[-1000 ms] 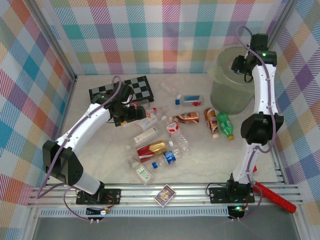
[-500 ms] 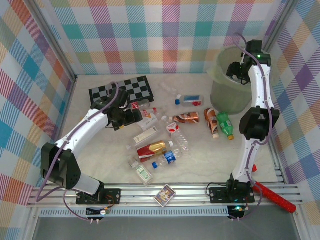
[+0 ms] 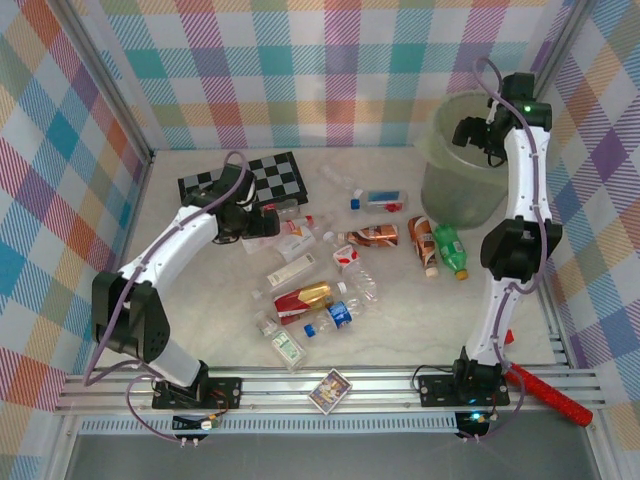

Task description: Put the plastic bottles in the bin

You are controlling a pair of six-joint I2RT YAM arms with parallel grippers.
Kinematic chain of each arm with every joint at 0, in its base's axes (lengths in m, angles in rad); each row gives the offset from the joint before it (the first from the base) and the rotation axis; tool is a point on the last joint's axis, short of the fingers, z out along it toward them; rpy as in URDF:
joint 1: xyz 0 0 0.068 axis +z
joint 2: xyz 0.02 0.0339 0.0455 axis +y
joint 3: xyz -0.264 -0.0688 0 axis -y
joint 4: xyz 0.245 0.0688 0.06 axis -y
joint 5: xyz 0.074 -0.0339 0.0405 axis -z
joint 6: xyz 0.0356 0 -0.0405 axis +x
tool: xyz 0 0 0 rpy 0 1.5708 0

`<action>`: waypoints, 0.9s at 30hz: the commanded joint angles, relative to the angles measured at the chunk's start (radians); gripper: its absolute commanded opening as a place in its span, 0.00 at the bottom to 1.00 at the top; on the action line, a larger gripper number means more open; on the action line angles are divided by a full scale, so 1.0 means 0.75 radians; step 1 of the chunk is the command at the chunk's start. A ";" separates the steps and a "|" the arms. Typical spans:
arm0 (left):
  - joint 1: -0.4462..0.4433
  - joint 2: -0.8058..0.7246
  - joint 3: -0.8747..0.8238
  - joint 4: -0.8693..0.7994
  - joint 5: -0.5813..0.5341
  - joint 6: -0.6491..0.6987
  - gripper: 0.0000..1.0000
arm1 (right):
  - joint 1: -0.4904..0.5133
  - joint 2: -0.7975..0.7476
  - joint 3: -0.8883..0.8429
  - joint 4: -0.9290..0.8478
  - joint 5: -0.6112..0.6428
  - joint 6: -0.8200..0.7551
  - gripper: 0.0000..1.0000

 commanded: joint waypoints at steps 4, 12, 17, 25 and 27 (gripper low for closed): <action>0.044 0.150 0.062 0.090 -0.055 0.183 0.91 | -0.022 -0.246 -0.053 -0.069 -0.145 0.055 0.92; 0.055 0.268 0.064 0.146 -0.009 0.257 0.94 | -0.024 -0.546 -0.408 0.047 -0.376 0.090 0.92; 0.057 0.352 0.113 0.090 0.044 0.339 0.96 | -0.022 -0.636 -0.555 0.056 -0.373 0.085 0.93; 0.057 0.431 0.121 0.069 0.055 0.391 0.94 | -0.021 -0.700 -0.698 0.112 -0.391 0.099 0.92; 0.057 0.440 0.118 0.068 0.065 0.392 0.93 | -0.021 -0.711 -0.722 0.124 -0.390 0.100 0.93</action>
